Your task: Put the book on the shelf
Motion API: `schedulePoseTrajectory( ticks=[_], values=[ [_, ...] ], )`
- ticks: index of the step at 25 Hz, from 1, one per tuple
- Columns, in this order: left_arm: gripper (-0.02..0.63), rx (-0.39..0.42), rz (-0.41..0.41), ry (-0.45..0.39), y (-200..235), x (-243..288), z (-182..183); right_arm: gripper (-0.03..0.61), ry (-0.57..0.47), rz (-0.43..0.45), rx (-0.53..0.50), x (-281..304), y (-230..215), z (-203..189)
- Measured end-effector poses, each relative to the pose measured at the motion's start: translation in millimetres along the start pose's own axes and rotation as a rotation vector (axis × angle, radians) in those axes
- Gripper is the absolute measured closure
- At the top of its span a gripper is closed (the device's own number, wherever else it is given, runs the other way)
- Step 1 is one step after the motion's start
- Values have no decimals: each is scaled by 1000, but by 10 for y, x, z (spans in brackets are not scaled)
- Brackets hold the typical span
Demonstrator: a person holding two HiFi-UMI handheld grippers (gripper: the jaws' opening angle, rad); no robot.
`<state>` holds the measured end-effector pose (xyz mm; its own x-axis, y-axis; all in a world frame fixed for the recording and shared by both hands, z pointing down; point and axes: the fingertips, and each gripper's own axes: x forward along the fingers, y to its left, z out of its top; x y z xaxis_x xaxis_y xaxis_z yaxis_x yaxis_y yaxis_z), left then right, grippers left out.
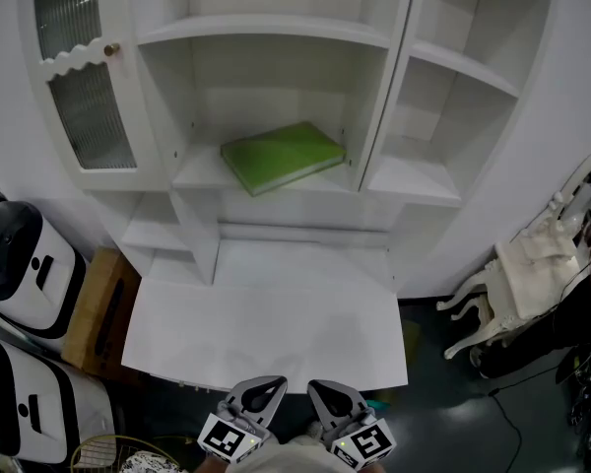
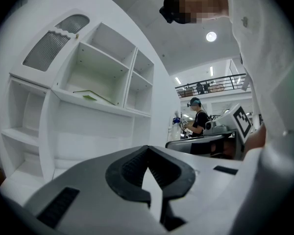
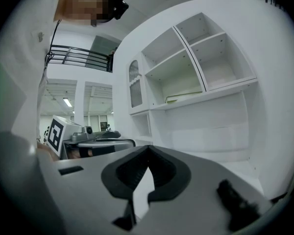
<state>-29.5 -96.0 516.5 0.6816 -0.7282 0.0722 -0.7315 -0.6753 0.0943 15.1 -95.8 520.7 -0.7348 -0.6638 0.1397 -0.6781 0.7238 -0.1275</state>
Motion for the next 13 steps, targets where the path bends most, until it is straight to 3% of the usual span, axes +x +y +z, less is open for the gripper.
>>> schedulePoseTrajectory(
  ticks=[10,13],
  values=[
    [606,15,-7,-32,-11,71,62,566,-4,0,-2,10,-52,40],
    [606,12,-14,6,-24,58,-32,566,-6,0,-1,16,-61,53]
  ],
)
